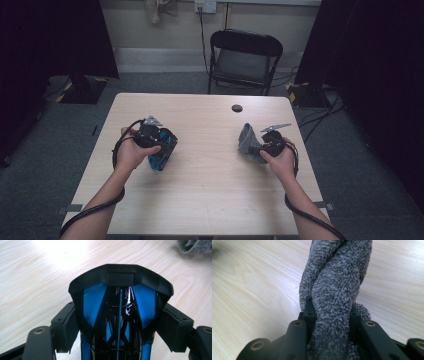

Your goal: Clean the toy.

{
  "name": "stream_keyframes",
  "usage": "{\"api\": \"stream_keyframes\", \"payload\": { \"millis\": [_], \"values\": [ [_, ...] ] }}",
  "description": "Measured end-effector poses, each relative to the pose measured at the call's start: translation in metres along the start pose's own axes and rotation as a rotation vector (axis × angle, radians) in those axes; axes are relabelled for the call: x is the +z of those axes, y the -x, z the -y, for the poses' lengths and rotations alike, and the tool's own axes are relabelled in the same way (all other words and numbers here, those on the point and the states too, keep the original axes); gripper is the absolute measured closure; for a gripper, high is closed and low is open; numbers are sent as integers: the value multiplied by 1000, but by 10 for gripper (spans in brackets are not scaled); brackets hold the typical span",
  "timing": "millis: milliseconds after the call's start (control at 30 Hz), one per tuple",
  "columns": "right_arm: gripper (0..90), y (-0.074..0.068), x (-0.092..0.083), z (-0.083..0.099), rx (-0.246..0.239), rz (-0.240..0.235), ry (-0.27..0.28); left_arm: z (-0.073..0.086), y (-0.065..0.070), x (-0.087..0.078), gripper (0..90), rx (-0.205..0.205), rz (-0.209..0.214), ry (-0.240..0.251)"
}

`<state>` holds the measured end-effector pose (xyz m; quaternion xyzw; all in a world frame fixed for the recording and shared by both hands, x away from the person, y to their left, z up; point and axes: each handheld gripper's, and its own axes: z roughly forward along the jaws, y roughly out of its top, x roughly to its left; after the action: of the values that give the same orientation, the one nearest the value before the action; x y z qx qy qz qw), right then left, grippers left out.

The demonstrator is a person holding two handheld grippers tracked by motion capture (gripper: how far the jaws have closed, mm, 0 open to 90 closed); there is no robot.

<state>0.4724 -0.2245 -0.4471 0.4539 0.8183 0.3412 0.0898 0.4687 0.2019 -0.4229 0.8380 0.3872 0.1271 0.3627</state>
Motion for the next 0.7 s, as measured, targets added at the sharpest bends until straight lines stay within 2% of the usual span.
{"api": "stream_keyframes", "payload": {
  "millis": [333,467,700],
  "values": [
    [695,6,4,2,16,5,0,0,0,31,253,-12,-6,-11],
    [691,7,7,4,22,2,0,2,0,44,252,-30,8,-18],
    [689,11,10,4,29,8,5,4,0,58,252,-34,1,-36]
  ]
}}
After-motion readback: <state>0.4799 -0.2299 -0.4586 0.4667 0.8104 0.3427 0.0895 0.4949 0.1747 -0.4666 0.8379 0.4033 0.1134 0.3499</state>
